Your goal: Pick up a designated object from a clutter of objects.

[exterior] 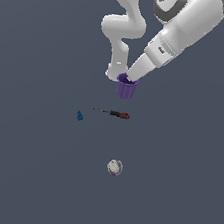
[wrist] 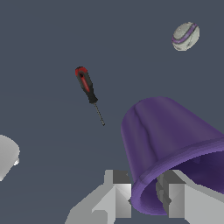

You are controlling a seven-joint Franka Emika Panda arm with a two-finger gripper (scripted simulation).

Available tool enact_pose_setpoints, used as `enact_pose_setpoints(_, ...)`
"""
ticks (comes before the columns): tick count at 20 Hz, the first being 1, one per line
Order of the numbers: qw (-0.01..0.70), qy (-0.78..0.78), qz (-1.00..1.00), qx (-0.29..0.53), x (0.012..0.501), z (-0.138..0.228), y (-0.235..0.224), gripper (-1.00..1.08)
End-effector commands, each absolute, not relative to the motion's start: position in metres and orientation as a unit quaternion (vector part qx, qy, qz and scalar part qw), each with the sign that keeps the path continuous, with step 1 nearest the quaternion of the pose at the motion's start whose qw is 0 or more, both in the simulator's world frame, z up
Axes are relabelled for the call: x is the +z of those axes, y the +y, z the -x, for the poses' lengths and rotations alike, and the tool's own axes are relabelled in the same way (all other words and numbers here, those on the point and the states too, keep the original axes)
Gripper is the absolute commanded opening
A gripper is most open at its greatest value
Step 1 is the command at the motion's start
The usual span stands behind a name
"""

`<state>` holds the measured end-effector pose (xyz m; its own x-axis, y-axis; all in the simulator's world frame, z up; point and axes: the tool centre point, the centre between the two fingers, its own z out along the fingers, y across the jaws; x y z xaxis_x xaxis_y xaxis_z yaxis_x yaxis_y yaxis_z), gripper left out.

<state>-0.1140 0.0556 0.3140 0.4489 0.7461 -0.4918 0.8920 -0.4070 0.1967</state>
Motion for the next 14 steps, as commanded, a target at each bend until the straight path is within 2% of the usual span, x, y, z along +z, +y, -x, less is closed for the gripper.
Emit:
enact_pose_setpoints(1, 0.220, 0.498, -0.822, -0.166, 0.340, 0.115, 0.056, -1.00)
enact_pose_setpoints(8, 0.222, 0.497, -0.822, -0.166, 0.392, 0.115, 0.058, -1.00)
enact_pose_setpoints(14, 0.223, 0.497, -0.822, -0.166, 0.415, 0.113, 0.059, -1.00)
